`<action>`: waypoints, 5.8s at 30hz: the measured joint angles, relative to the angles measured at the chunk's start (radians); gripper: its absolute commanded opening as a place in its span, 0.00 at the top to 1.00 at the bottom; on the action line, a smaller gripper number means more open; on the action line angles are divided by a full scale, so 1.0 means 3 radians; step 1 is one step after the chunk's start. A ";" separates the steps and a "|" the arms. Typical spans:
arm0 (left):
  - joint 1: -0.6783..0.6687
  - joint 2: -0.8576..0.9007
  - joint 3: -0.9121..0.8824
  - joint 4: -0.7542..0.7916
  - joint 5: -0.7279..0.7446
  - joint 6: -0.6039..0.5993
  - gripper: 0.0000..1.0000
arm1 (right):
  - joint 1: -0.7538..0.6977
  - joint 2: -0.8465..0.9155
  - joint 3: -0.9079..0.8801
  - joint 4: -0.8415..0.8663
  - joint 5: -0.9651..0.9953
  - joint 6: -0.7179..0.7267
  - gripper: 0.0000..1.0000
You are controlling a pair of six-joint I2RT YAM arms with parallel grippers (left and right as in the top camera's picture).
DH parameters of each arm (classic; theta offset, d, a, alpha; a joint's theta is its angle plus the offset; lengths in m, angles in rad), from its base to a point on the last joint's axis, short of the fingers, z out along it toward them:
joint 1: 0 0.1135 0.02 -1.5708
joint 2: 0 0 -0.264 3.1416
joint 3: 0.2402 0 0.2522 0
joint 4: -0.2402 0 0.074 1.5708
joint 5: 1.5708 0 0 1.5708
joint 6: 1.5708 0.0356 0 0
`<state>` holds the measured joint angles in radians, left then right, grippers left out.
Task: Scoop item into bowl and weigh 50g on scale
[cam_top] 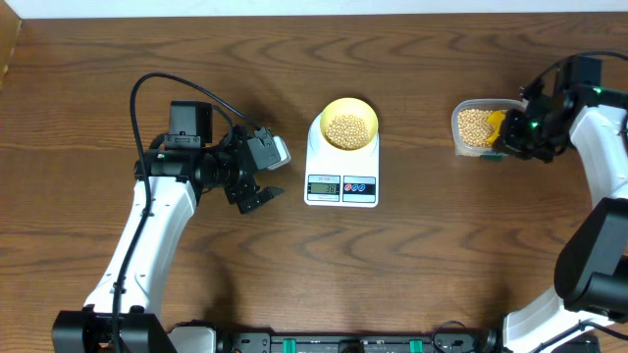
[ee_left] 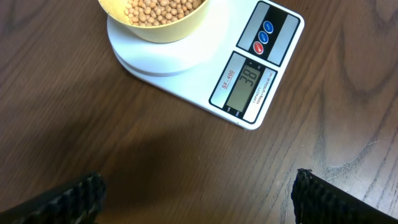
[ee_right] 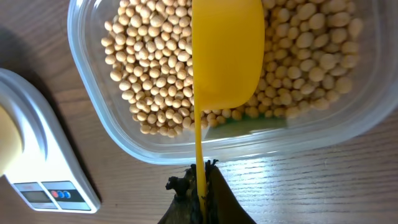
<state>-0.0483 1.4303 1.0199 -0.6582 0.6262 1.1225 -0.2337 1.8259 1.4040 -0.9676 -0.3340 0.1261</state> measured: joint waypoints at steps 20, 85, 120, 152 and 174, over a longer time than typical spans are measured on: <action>0.0000 0.0001 0.0000 0.0000 0.0000 0.0000 0.02 | -0.0198 0.0000 -0.0130 0.0108 -0.0329 -0.0053 0.99; 0.0000 0.0001 0.0000 0.0001 0.0000 0.0000 0.02 | 0.0048 0.0000 -0.0308 0.0693 -0.2884 -0.0221 0.99; 0.0000 0.0000 0.0000 0.0001 0.0000 0.0000 0.02 | 0.1759 0.0000 0.0257 0.0623 -0.1043 0.0355 0.99; 0.0000 0.0000 0.0000 0.0000 0.0000 0.0000 0.02 | 0.2862 0.0000 0.0755 0.0150 0.1944 -0.0856 0.99; 0.0000 0.0000 0.0000 0.0000 0.0000 0.0000 0.03 | 0.2183 -0.0043 0.0809 0.0150 0.0810 -0.0561 0.99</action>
<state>-0.0483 1.4303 1.0199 -0.6582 0.6262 1.1225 0.4213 1.8130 1.6466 -0.9226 -0.0910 -0.0422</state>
